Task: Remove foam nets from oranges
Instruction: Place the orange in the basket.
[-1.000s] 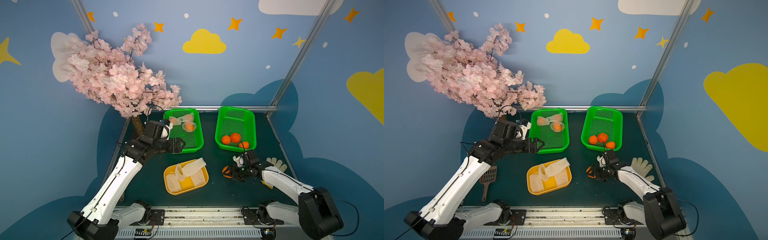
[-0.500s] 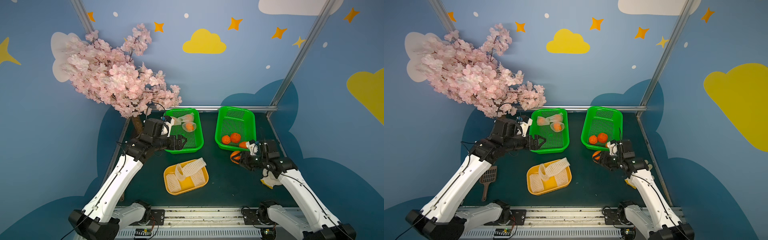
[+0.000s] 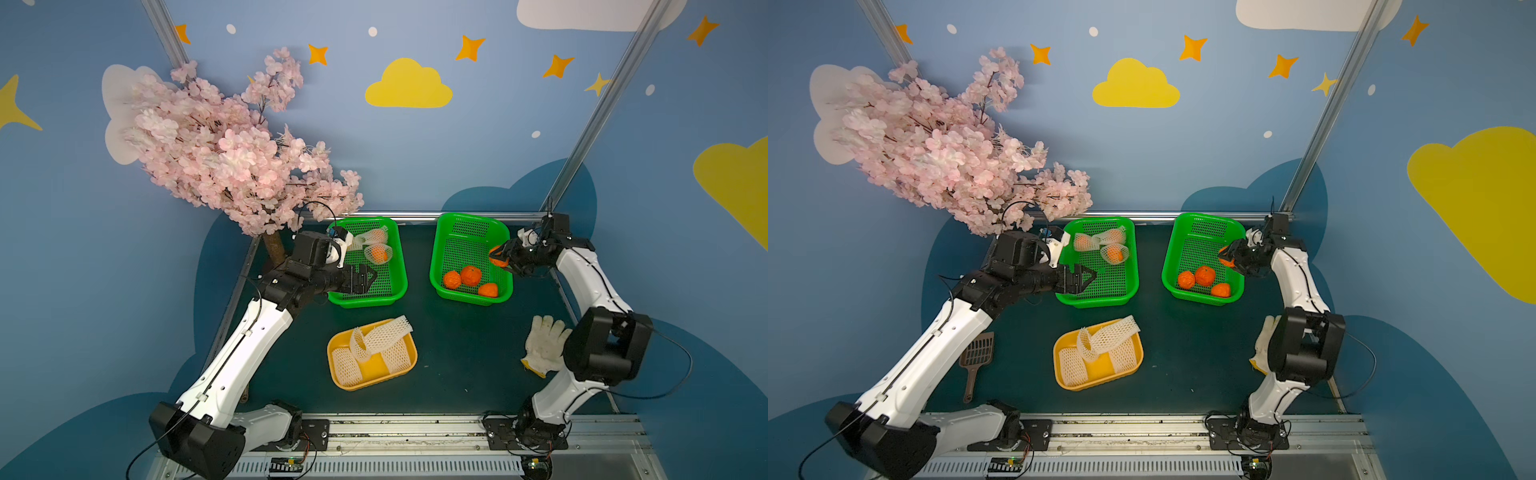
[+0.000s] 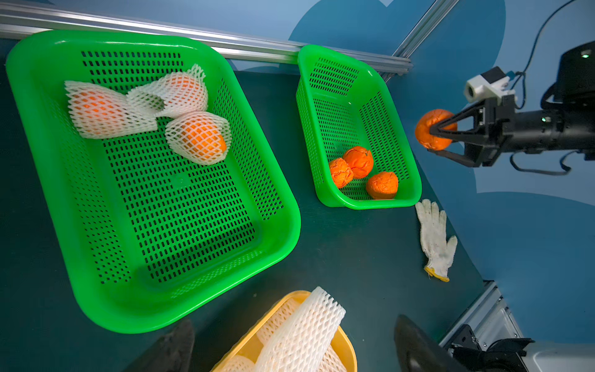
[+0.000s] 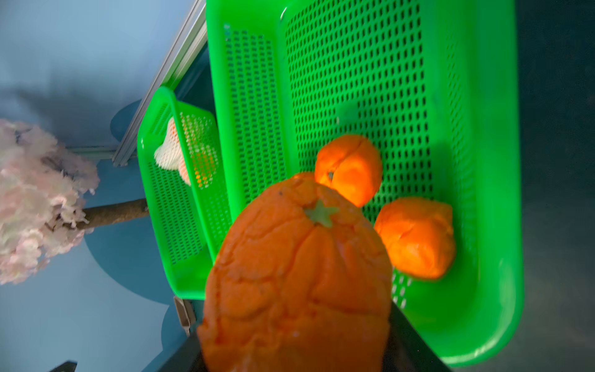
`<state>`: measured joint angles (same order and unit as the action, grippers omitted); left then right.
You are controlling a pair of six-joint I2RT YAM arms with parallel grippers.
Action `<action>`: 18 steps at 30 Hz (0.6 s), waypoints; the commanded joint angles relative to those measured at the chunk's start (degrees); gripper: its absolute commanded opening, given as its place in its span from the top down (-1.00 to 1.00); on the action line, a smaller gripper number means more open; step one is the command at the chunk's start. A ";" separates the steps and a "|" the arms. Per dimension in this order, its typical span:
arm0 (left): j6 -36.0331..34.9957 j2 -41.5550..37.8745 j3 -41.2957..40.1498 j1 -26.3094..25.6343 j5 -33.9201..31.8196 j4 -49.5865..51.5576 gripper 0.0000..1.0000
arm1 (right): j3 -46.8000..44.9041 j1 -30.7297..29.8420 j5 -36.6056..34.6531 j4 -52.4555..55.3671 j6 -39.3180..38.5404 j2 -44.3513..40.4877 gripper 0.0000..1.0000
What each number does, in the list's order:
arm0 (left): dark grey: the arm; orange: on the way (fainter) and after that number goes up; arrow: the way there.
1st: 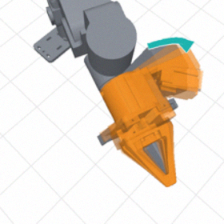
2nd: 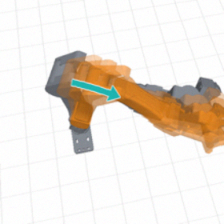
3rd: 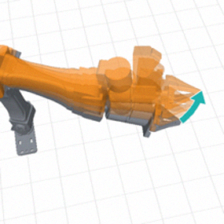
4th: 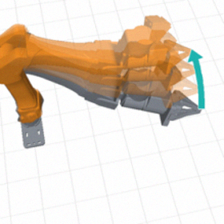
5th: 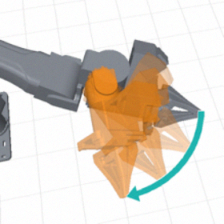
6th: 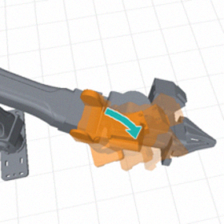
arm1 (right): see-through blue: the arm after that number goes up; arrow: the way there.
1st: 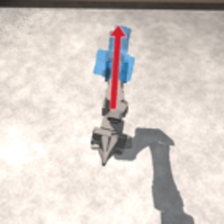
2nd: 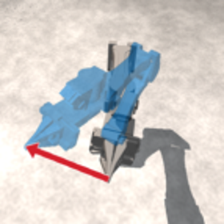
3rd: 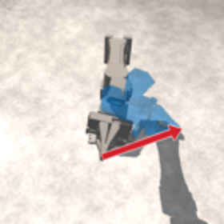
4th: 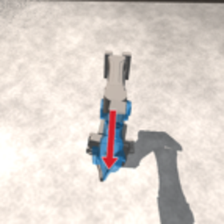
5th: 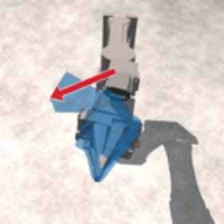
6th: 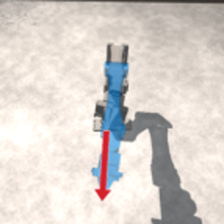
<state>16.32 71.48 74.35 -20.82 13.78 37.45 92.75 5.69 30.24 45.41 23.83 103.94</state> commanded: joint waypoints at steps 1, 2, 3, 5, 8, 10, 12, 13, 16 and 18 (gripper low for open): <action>0.69 2.50 0.98 0.34 2.56 -1.85 -0.93 | 7.18 -0.16 -1.06 5.81 -3.67 7.46 0.17; 1.00 3.05 0.98 0.38 2.87 -2.15 -0.93 | 8.98 -0.32 -1.19 5.83 -3.82 9.57 0.16; 1.38 3.73 0.91 0.38 3.05 -2.61 -0.93 | 10.83 -0.47 -1.79 6.21 -3.81 11.63 0.15; 2.23 4.90 0.80 0.57 3.57 -3.55 -0.93 | 14.01 -0.81 -1.83 7.00 -3.83 14.73 0.14; 4.59 7.58 1.31 1.02 4.22 -3.67 -0.93 | 18.60 -2.52 -3.43 9.31 -4.87 18.33 0.09; 6.80 9.92 1.75 1.67 4.45 -3.65 -0.93 | 21.85 -3.63 -5.33 12.26 -5.83 20.44 0.00; 9.39 12.46 2.30 2.54 5.17 -3.96 -0.93 | 24.29 -4.20 -7.87 15.32 -6.40 21.80 -0.13; 10.12 13.60 2.53 2.74 5.08 -4.11 -0.93 | 24.66 -4.23 -8.68 16.07 -6.42 22.00 -0.18; 11.33 17.37 3.94 3.58 4.66 -5.00 -0.94 | 23.68 -4.24 -10.15 17.09 -6.73 21.12 -0.35; 11.50 20.58 6.12 3.85 2.91 -4.84 -0.94 | 22.76 -4.34 -10.55 17.61 -7.13 19.82 -0.45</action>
<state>25.93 89.67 77.36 -17.47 17.39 33.61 115.57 0.89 22.46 58.87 18.15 125.75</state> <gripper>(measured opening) 0.970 0.714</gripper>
